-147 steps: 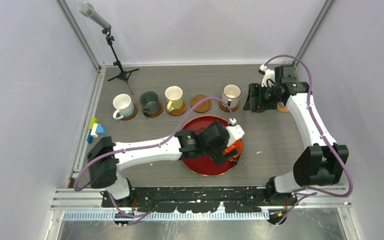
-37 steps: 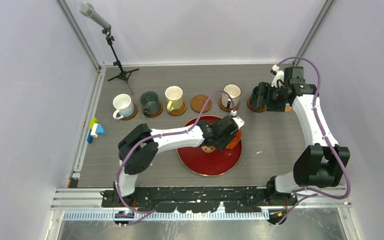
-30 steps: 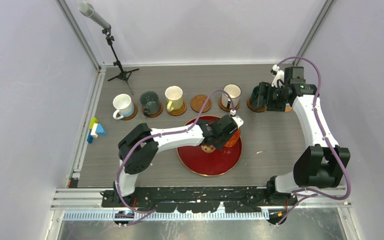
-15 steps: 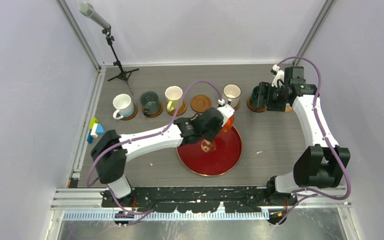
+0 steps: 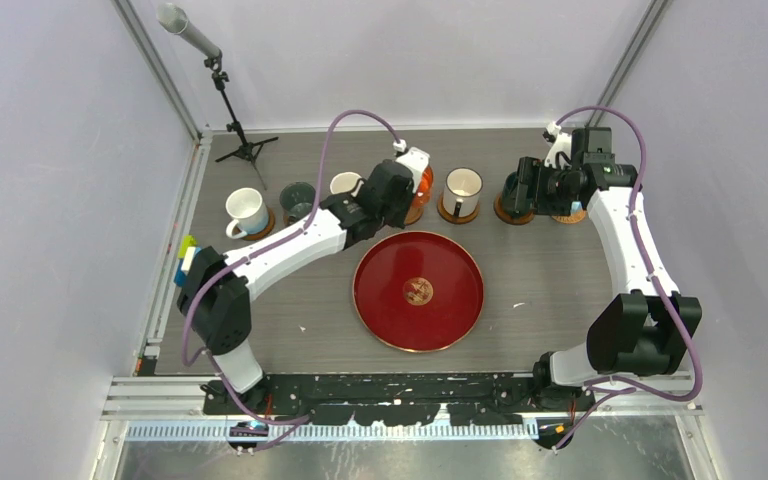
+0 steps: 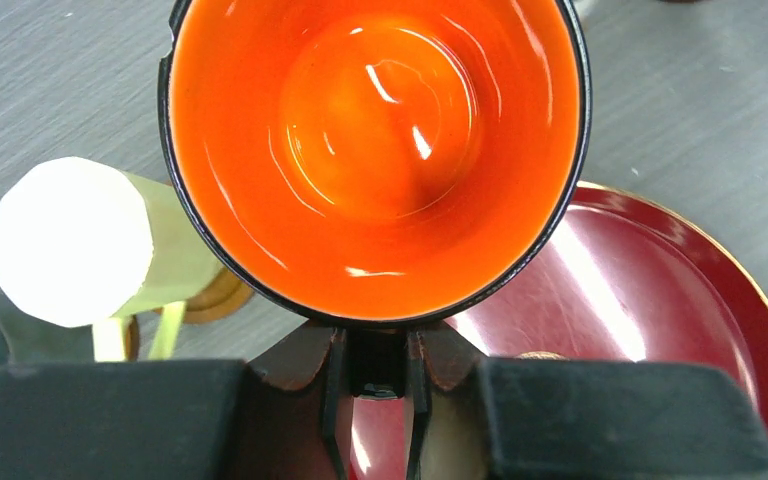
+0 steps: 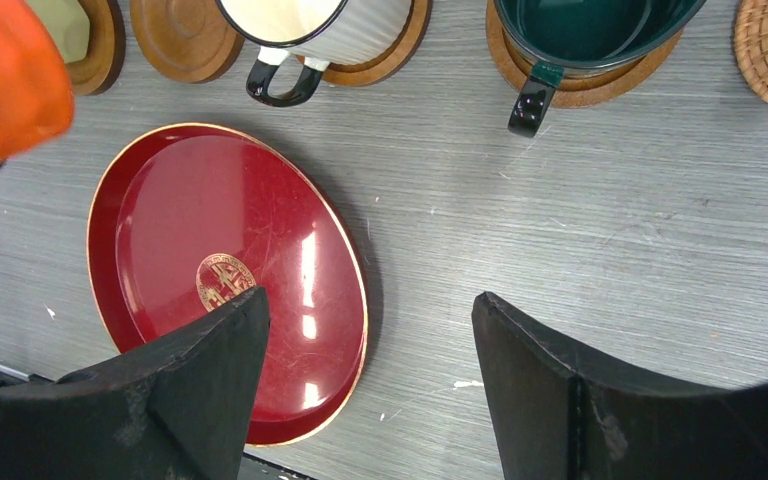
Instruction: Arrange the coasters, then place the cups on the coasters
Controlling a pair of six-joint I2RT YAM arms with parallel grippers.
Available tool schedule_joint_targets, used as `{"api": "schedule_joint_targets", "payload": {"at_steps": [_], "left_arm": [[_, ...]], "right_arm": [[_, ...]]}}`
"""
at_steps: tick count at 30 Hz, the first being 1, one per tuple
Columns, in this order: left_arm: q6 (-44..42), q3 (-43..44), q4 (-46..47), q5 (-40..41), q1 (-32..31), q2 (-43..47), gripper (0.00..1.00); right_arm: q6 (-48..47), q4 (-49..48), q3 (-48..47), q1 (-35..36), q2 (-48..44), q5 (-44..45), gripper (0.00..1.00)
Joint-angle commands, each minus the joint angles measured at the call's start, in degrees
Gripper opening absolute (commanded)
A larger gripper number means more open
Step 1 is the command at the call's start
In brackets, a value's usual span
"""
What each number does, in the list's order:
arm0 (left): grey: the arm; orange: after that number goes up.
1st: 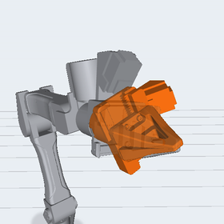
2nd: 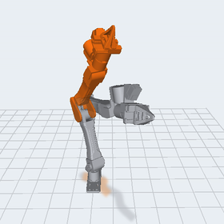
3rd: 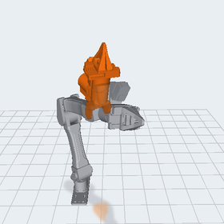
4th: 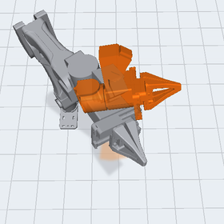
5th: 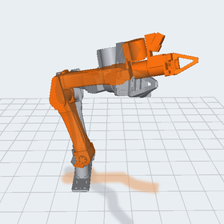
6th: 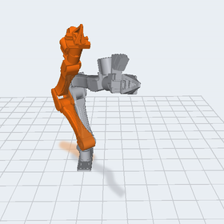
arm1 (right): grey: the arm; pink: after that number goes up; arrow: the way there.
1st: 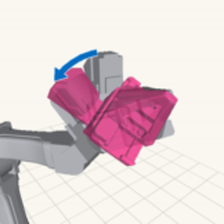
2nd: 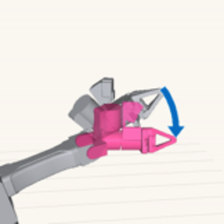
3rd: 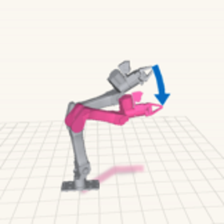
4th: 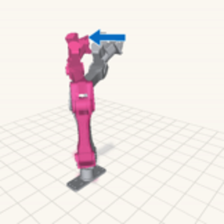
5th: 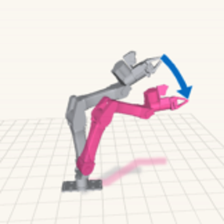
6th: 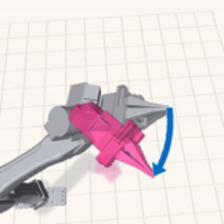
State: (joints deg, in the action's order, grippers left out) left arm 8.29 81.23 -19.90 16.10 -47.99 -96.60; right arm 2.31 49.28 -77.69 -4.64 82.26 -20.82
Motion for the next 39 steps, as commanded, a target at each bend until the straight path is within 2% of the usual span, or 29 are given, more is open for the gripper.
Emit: {"api": "schedule_joint_targets", "payload": {"at_steps": [1,8,19,39], "left_arm": [[-0.41,4.69,5.74,-0.31,2.68,-2.17,0.0],[1.49,6.95,6.12,-1.52,6.14,-7.36,0.0],[1.77,9.3,6.83,-1.54,7.5,-14.01,0.0],[5.12,13.12,4.01,-2.85,9.22,-19.61,0.0]], "right_arm": [[0.36,-1.24,-2.63,-0.37,0.64,-1.24,0.79],[0.39,-1.28,-3.36,-0.36,1.43,-1.0,0.79],[-0.37,-1.2,-1.59,-0.34,0.37,-0.24,0.79],[-0.55,-1.17,-0.79,-0.37,0.31,0.51,0.79]]}}
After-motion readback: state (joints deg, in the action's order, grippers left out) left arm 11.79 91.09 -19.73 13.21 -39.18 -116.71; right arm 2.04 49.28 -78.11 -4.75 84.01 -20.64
